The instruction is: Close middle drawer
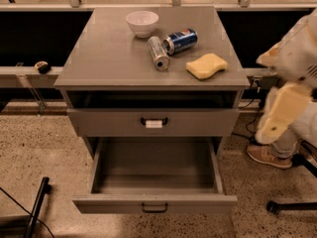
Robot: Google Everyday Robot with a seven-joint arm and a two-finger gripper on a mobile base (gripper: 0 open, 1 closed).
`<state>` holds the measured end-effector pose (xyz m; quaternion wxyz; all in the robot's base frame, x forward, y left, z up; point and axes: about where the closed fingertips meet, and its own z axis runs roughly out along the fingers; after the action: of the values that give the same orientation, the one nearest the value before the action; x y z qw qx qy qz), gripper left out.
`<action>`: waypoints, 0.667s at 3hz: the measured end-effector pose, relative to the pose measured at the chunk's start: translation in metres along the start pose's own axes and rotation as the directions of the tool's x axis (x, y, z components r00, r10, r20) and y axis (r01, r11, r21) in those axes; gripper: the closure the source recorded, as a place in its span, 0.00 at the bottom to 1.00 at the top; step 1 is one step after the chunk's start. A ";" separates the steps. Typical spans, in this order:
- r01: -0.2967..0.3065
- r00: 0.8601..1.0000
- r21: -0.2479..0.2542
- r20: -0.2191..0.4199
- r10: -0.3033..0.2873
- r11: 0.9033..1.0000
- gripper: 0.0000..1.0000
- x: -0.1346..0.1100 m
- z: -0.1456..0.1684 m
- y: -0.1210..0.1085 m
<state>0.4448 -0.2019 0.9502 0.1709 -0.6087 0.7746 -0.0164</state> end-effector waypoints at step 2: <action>0.162 0.978 -0.056 0.146 -0.152 0.985 0.00 -0.043 0.127 0.046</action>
Offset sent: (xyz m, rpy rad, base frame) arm 0.0075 0.0947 -0.1900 0.1305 -0.0265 0.3038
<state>0.4463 -0.1260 0.8301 0.2029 -0.6729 0.7103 0.0396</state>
